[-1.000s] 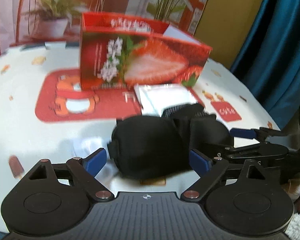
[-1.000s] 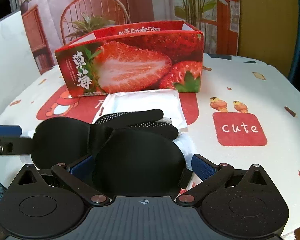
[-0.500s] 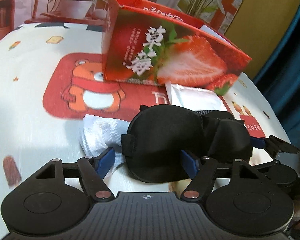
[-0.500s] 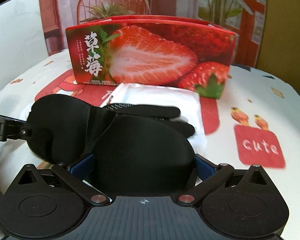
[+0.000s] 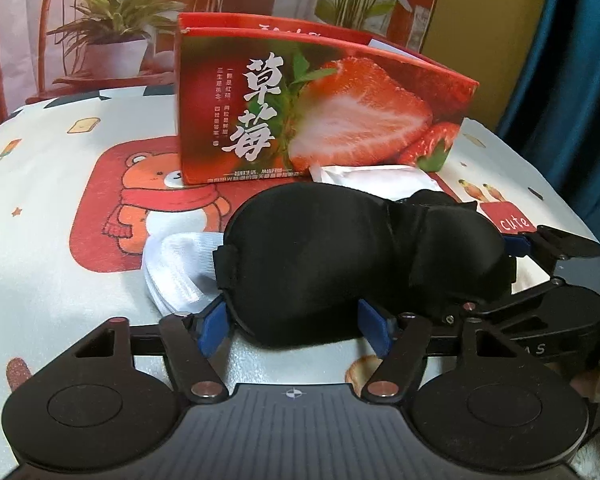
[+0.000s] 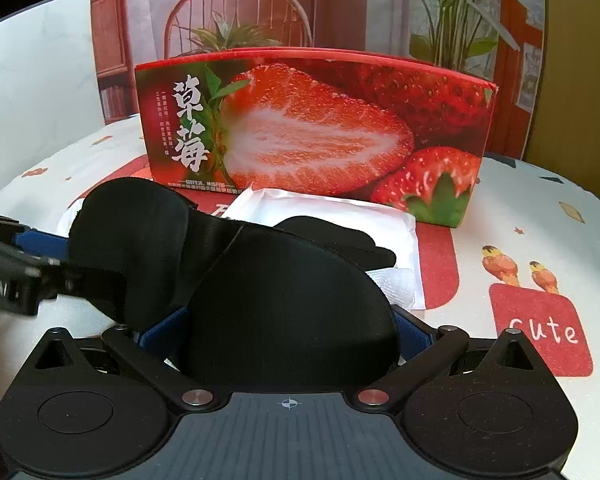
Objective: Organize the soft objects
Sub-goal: 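Close the left gripper on the mask strap while the right gripper grasps the mask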
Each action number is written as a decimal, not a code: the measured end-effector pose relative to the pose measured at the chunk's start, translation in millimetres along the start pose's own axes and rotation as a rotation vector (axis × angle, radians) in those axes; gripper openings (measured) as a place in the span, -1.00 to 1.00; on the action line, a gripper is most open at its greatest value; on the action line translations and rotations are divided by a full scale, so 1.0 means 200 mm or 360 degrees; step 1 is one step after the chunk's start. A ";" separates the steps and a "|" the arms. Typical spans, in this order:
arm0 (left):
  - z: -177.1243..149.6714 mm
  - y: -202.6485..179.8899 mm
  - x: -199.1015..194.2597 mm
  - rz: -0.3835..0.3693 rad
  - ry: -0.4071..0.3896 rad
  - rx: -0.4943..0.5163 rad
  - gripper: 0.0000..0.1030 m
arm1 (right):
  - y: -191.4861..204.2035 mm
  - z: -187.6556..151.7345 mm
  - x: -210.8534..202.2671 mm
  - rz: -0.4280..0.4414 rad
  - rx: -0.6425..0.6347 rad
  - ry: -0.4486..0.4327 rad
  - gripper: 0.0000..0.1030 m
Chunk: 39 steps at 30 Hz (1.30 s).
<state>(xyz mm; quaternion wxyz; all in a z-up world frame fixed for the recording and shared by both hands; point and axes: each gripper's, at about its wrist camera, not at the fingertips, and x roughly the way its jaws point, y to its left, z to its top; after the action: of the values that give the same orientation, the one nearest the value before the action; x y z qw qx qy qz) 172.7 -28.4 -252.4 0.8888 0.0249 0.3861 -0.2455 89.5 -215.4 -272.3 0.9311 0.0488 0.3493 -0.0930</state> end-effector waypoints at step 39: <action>-0.10 0.00 -0.13 -0.0060 0.0081 -0.0031 -0.40 | -0.09 -0.07 -0.26 0.0057 0.0362 -0.0069 0.78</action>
<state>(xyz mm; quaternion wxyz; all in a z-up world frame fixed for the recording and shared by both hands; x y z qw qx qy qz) 143.4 -13.4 -249.2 0.8741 0.0151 0.4114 -0.2577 37.9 -224.4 -249.9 0.9284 0.1583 0.3154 -0.1163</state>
